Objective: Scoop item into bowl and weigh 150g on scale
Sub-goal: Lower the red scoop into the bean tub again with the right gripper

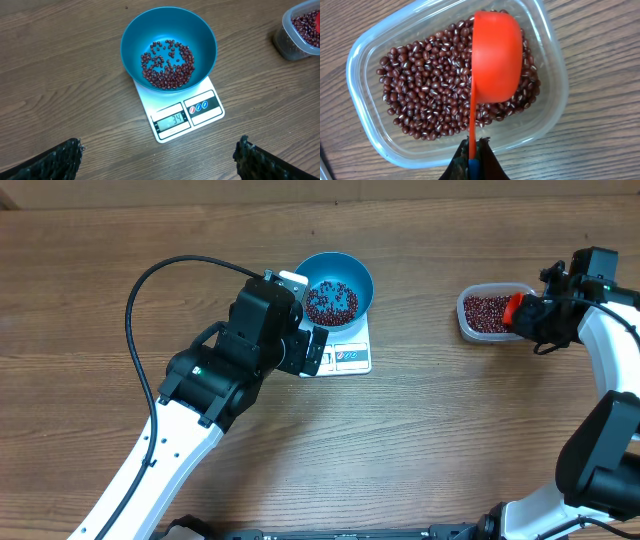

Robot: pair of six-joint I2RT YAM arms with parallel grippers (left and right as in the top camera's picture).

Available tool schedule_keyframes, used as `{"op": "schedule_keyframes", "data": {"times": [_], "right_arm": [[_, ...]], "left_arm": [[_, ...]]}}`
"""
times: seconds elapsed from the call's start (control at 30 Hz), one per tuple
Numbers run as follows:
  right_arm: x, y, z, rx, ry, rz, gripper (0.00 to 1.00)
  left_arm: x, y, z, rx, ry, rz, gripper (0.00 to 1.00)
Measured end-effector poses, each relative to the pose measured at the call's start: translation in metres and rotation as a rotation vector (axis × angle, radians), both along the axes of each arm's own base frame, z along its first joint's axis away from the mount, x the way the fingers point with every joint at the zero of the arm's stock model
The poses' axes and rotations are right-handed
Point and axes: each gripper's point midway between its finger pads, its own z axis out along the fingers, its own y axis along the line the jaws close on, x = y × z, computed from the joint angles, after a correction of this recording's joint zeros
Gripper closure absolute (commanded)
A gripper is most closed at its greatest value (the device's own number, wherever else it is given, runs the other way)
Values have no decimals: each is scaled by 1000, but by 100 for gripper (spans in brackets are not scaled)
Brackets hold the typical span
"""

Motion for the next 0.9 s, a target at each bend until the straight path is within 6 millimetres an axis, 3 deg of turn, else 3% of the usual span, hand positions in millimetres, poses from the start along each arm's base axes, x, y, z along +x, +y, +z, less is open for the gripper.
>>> {"op": "schedule_keyframes", "data": {"times": [0.3, 0.9], "right_arm": [[0, 28, -9, -12, 17, 90, 96], [0, 40, -9, 37, 13, 112, 96]], "left_arm": [[0, 0, 0, 0, 0, 0, 0], [0, 0, 0, 0, 0, 0, 0]]}}
